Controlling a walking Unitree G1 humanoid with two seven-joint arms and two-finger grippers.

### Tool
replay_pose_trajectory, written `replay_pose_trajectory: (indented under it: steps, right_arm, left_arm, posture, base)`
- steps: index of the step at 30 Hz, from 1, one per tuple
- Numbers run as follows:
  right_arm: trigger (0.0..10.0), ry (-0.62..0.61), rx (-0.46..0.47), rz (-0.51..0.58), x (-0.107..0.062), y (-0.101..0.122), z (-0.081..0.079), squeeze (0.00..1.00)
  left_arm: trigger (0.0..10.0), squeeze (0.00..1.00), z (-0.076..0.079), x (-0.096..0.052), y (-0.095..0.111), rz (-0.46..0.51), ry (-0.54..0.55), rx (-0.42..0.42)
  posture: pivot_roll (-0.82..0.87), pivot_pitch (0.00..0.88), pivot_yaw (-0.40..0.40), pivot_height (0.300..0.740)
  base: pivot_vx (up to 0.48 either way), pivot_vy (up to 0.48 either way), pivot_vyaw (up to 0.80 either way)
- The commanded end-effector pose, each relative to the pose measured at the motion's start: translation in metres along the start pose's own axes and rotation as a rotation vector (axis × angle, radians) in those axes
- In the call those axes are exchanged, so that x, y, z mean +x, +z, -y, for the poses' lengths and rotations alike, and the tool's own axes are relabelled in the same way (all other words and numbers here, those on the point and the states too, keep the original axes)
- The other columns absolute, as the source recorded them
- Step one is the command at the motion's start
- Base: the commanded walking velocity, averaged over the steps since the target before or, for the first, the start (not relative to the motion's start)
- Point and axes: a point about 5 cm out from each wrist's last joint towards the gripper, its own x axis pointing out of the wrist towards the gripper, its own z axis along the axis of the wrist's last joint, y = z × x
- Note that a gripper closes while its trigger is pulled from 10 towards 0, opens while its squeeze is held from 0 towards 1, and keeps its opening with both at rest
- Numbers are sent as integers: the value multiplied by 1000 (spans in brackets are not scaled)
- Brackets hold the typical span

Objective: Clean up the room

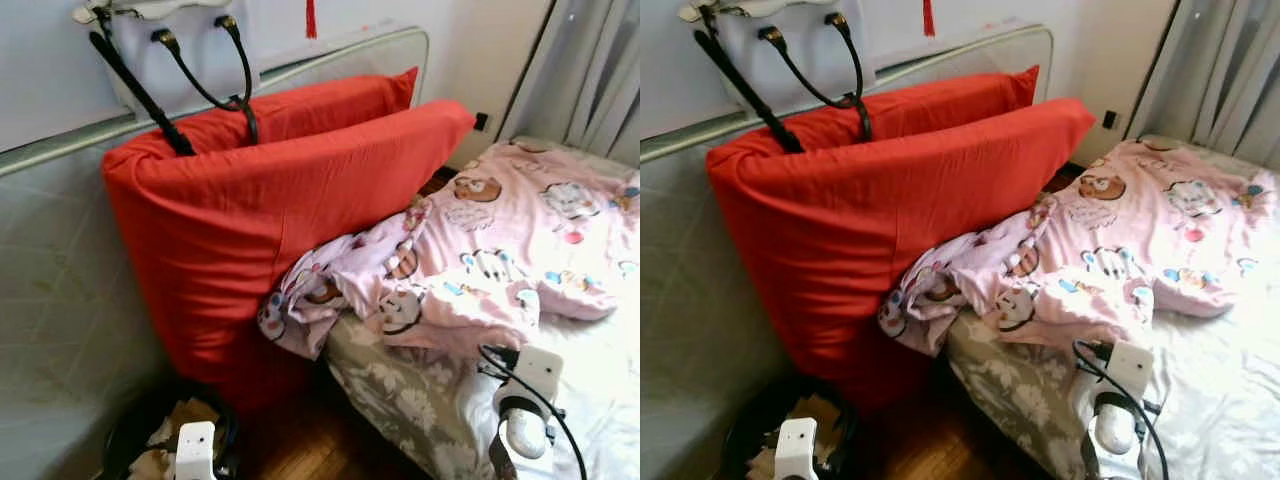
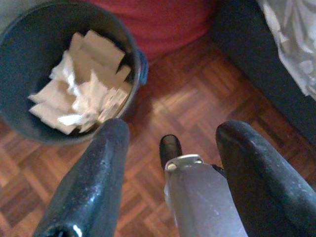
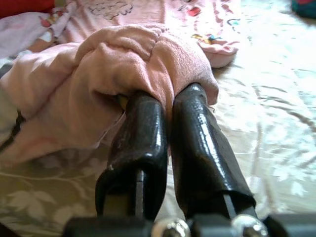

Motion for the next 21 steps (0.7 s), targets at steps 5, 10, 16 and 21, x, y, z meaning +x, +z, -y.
replay_pose_trajectory:
  steps: [5, 10, 16, 21]
  right_arm:
    - [10000, 5, -15, 62, 2, 9, -3, 0]
    - [10000, -7, -38, 67, 0, 8, -3, 0]
    - [10000, -8, -58, 103, -1, 11, -3, 0]
    - [10000, -44, -109, 134, -1, 13, 0, 0]
  left_arm:
    - [10000, 0, -1, -1, -4, -12, 4, -4]
    - [10000, 0, -1, -1, -3, -11, 4, -2]
    - [10000, 0, -2, -1, -3, -11, 6, 8]
    - [10000, 0, -2, -1, -3, -13, 4, 13]
  posture:
    - [-1, 9, -11, 740]
    - [1, 10, -11, 740]
    - [-2, 12, -11, 740]
    - [-1, 12, -11, 740]
  base:
    - [-274, 0, 0]
    - [-277, 0, 0]
    - [0, 0, 0]
    - [0, 0, 0]
